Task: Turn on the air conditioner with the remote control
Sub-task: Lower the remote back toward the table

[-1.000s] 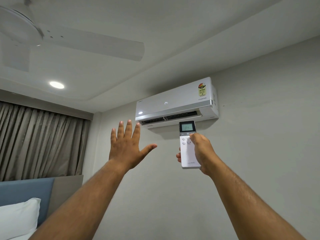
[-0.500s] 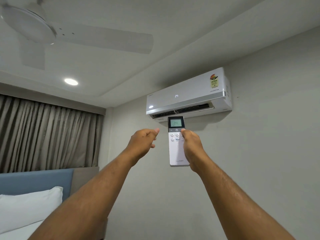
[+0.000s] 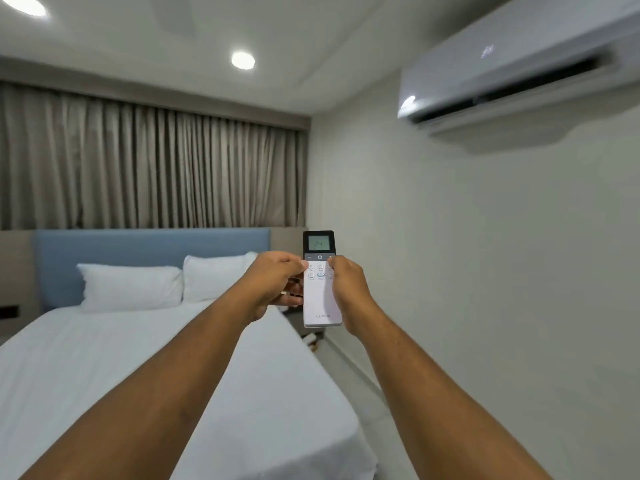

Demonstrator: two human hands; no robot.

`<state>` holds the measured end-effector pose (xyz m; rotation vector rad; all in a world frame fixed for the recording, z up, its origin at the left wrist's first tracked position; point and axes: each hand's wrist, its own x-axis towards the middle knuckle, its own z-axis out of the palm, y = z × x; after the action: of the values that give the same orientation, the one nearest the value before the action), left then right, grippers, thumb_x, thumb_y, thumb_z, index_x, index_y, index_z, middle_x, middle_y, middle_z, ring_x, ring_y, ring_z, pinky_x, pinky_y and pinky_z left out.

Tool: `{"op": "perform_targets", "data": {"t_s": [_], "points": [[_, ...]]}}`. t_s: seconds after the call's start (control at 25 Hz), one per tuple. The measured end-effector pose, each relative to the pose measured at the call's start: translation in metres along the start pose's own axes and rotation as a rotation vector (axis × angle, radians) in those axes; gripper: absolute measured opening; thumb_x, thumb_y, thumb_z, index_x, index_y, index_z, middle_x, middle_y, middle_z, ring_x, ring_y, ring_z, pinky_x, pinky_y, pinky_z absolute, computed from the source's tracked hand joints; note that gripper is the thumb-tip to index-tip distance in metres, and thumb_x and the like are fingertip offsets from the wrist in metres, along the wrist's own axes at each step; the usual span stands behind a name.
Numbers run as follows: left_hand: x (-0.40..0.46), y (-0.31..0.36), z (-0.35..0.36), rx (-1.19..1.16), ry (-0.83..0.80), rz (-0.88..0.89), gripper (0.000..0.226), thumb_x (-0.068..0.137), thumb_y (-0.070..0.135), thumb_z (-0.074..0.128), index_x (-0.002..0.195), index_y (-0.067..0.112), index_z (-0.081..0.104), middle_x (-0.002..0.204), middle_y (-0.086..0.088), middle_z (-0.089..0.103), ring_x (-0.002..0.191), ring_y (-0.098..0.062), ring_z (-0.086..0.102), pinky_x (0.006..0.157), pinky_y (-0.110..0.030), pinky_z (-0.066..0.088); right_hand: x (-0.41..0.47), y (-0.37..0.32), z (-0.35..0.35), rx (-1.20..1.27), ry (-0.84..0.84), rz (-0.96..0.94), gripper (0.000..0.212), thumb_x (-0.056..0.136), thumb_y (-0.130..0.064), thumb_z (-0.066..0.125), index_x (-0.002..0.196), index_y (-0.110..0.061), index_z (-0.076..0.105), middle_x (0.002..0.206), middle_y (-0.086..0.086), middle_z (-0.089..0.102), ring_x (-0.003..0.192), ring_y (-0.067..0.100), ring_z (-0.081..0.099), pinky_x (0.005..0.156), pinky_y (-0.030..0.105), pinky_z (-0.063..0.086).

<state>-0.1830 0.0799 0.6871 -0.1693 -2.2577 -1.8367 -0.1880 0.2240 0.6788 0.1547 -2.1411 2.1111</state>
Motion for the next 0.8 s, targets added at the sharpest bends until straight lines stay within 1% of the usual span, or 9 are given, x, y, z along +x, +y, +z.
{"op": "perform_targets", "data": {"t_s": [0.16,0.24,0.32,0.4,0.48,0.52,0.6,0.68,0.8], "points": [[-0.036,-0.117,-0.030,0.018,0.082,-0.277,0.016,0.095,0.023,0.057,0.098,0.012,0.069,0.086,-0.006,0.078,0.072,-0.021,0.074,0.056,-0.031,0.057,-0.015,0.107,0.047,-0.028,-0.142,0.214,0.028,0.096,-0.019,0.035,0.078,-0.018,0.057,0.076,0.005,0.069,0.063,0.020,0.061,0.055,0.026,0.040],[-0.060,-0.174,-0.042,0.005,0.116,-0.407,0.015,0.095,0.022,0.057,0.097,0.013,0.068,0.082,-0.003,0.079,0.067,-0.018,0.074,0.055,-0.030,0.057,-0.029,0.160,0.069,-0.075,-0.220,0.311,0.028,0.094,-0.017,0.036,0.082,-0.016,0.061,0.079,0.006,0.072,0.065,0.020,0.063,0.056,0.026,0.043],[-0.088,-0.233,-0.048,-0.015,0.148,-0.541,0.014,0.095,0.021,0.057,0.097,0.012,0.068,0.080,-0.004,0.079,0.064,-0.017,0.074,0.053,-0.030,0.057,-0.047,0.222,0.088,-0.121,-0.256,0.385,0.028,0.090,-0.015,0.041,0.086,-0.007,0.067,0.087,0.013,0.076,0.068,0.023,0.065,0.060,0.027,0.047],[-0.115,-0.284,-0.049,-0.042,0.182,-0.656,0.015,0.095,0.020,0.055,0.096,0.011,0.066,0.079,-0.006,0.078,0.064,-0.019,0.074,0.052,-0.030,0.057,-0.068,0.278,0.098,-0.155,-0.248,0.427,0.025,0.089,-0.012,0.048,0.090,0.003,0.068,0.100,0.025,0.075,0.076,0.027,0.065,0.069,0.035,0.049],[-0.147,-0.339,-0.045,-0.024,0.204,-0.770,0.016,0.096,0.021,0.053,0.096,0.014,0.067,0.081,-0.005,0.078,0.066,-0.019,0.075,0.053,-0.031,0.058,-0.094,0.341,0.107,-0.200,-0.288,0.490,0.021,0.093,-0.010,0.053,0.084,-0.004,0.071,0.101,0.023,0.075,0.087,0.033,0.070,0.077,0.045,0.057],[-0.163,-0.367,-0.040,-0.010,0.206,-0.824,0.016,0.096,0.020,0.051,0.096,0.017,0.067,0.082,-0.002,0.078,0.067,-0.018,0.075,0.055,-0.031,0.058,-0.108,0.372,0.110,-0.223,-0.305,0.527,0.020,0.094,-0.009,0.055,0.085,-0.011,0.072,0.102,0.018,0.077,0.092,0.034,0.072,0.082,0.050,0.058],[-0.198,-0.427,-0.028,-0.001,0.221,-0.929,0.018,0.097,0.019,0.048,0.097,0.019,0.067,0.087,-0.002,0.077,0.073,-0.019,0.074,0.057,-0.031,0.058,-0.135,0.434,0.115,-0.282,-0.340,0.608,0.018,0.095,-0.008,0.056,0.095,-0.011,0.074,0.105,0.013,0.077,0.096,0.032,0.072,0.087,0.053,0.058],[-0.228,-0.473,-0.015,-0.012,0.259,-1.033,0.018,0.097,0.016,0.046,0.098,0.018,0.064,0.092,-0.004,0.074,0.079,-0.023,0.072,0.058,-0.032,0.057,-0.159,0.482,0.117,-0.339,-0.352,0.677,0.021,0.095,-0.006,0.056,0.105,-0.006,0.075,0.109,0.013,0.076,0.099,0.032,0.071,0.088,0.050,0.058],[-0.270,-0.532,0.003,-0.039,0.320,-1.156,0.019,0.094,0.014,0.049,0.088,0.023,0.064,0.089,0.000,0.072,0.074,-0.021,0.070,0.056,-0.030,0.054,-0.191,0.546,0.118,-0.424,-0.401,0.755,0.027,0.096,-0.003,0.055,0.114,-0.003,0.074,0.115,0.015,0.075,0.101,0.033,0.070,0.090,0.047,0.056]]}}
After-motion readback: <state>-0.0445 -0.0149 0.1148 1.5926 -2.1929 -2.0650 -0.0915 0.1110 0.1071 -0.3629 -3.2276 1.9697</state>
